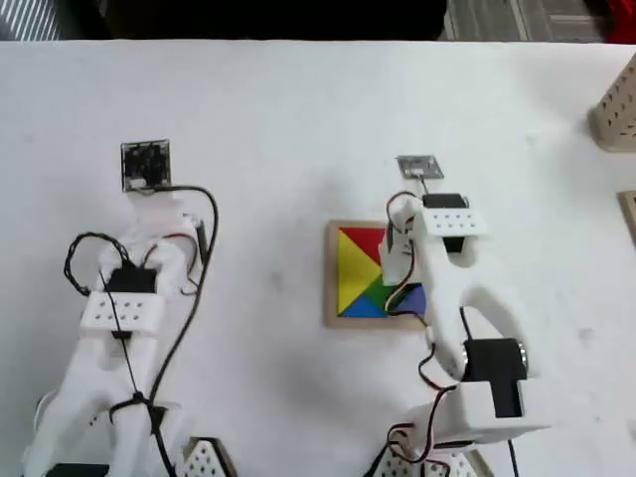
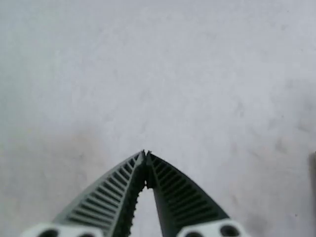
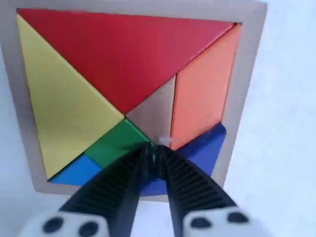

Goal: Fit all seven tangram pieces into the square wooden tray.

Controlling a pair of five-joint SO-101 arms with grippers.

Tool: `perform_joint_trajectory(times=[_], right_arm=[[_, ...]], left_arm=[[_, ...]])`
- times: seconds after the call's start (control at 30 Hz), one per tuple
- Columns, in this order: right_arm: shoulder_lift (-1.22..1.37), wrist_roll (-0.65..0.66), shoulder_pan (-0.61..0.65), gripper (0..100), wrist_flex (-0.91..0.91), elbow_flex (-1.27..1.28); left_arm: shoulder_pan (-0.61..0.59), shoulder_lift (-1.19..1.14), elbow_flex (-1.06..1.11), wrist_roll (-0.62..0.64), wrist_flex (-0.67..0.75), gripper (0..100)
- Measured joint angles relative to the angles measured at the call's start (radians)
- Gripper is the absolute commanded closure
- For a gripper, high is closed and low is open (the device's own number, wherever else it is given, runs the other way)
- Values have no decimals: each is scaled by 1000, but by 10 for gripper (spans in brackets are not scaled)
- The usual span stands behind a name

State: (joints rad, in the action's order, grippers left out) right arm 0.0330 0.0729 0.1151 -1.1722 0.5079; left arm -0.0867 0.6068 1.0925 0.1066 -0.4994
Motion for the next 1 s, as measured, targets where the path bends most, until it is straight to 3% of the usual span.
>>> perform_joint_trajectory(times=[0.37, 0.77, 1.0], right_arm=[[-308, 15, -6, 979, -31, 115], [-629, 227, -272, 979, -41, 279], [-968, 316, -265, 979, -41, 535]], left_arm=[[0, 2, 29, 0, 74, 977], [-41, 9, 29, 0, 81, 977], [-63, 195, 130, -5, 78, 978]])
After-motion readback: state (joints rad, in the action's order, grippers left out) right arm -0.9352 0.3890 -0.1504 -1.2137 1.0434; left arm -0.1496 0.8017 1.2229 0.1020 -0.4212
